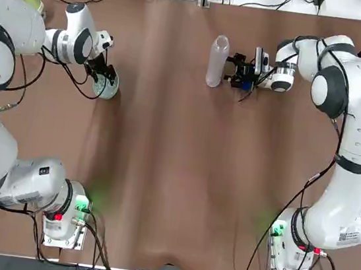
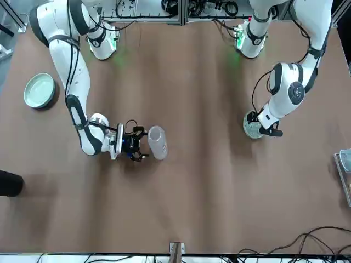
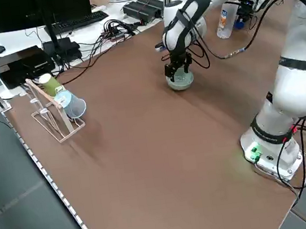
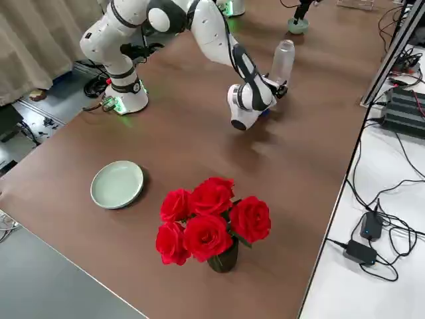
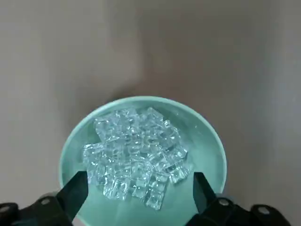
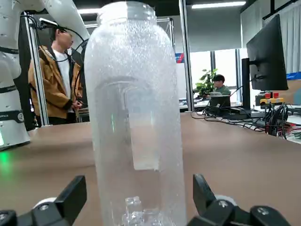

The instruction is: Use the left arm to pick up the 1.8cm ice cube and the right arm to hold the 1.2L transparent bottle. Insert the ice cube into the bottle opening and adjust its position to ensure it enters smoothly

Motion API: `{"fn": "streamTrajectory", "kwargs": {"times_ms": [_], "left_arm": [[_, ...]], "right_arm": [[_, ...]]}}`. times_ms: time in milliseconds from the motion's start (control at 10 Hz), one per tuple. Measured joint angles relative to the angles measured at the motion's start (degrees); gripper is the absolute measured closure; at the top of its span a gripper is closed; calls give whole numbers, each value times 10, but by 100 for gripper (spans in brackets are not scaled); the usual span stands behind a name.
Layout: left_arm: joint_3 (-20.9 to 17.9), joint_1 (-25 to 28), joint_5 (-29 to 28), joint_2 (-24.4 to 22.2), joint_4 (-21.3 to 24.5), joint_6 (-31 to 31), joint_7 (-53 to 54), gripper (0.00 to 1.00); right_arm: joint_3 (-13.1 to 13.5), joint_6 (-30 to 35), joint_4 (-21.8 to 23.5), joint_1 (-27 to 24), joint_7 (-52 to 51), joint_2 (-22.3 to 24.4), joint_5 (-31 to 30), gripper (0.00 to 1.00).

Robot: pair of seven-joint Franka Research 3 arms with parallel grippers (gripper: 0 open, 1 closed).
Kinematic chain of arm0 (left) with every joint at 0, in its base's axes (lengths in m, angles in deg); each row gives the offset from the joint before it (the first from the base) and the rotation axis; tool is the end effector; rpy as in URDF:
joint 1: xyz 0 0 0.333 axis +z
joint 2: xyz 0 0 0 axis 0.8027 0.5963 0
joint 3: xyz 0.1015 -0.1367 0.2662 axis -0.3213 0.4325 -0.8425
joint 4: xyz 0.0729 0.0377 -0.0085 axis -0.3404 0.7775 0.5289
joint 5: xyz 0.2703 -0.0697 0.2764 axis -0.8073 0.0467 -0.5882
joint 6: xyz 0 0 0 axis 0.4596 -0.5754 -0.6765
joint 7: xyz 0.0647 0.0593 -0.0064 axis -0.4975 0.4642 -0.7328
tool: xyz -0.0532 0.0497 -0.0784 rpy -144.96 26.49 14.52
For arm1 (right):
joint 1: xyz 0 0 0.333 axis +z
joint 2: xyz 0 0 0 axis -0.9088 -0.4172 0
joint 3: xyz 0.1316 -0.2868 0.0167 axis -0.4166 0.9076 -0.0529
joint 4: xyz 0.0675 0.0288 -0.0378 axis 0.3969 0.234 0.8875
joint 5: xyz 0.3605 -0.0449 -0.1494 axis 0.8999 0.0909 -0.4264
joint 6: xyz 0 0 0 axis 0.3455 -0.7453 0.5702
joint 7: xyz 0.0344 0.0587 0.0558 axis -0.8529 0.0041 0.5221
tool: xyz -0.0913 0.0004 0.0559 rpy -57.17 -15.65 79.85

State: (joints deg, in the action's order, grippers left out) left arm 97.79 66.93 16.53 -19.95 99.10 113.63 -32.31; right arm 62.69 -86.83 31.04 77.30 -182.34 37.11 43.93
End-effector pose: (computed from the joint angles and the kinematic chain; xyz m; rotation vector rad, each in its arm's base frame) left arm 0.4838 -0.0487 0.2178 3.0583 -0.1867 -0.1457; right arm 0.5630 0.2168 0.0826 -1.2666 -1.0983 -1.2404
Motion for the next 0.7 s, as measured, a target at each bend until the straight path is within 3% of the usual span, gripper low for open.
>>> {"fn": "streamTrajectory", "kwargs": {"times_ms": [700], "left_arm": [[0,0,-16,40,1,33,0,1]], "right_arm": [[-10,-5,-11,12,-10,-4,8,0]]}}
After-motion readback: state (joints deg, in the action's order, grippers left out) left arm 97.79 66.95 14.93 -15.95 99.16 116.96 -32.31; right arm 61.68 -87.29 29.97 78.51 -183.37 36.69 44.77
